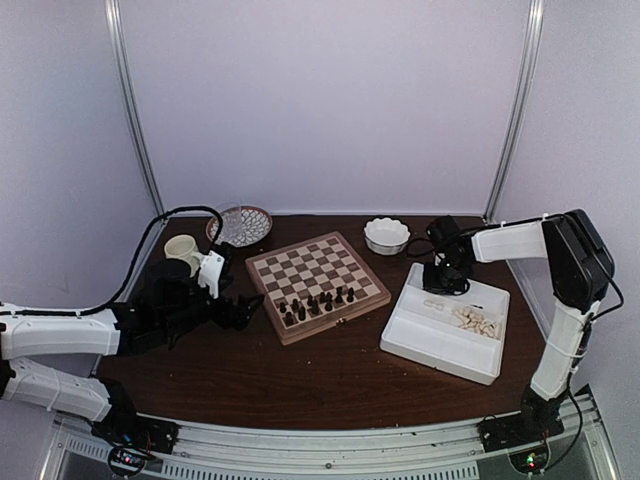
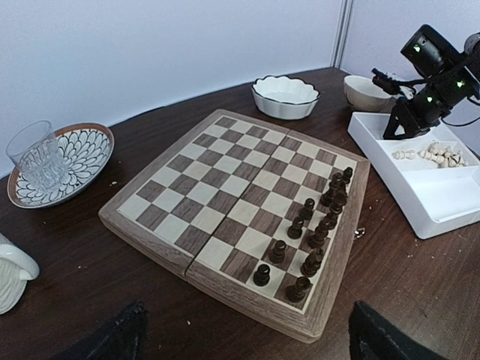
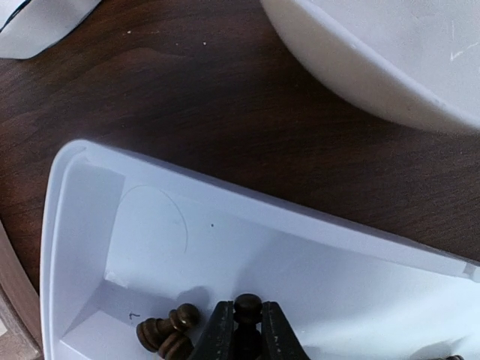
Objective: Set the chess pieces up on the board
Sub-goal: Pick up the pawn from the storage box.
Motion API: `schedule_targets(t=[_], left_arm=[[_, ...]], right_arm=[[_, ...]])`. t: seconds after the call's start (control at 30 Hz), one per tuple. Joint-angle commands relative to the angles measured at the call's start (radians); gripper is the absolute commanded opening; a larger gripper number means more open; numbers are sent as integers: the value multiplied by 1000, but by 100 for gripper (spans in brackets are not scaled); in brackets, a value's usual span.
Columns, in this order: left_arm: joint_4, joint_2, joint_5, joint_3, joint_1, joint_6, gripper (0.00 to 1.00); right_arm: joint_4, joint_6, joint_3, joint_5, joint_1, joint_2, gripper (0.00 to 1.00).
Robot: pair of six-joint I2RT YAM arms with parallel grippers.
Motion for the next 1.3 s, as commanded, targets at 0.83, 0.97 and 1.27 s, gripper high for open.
schedule_targets(t=[0.83, 0.97, 1.27], left_arm=[[21, 12, 41, 33, -6, -10, 93], [30, 29, 89, 42, -8, -11, 93], [79, 82, 243, 58, -12, 2, 93]], right_arm=[[222, -65, -220, -155, 13, -326, 2], [380, -86, -304, -281, 26, -410, 3], [565, -171, -380, -398, 136, -513, 3]])
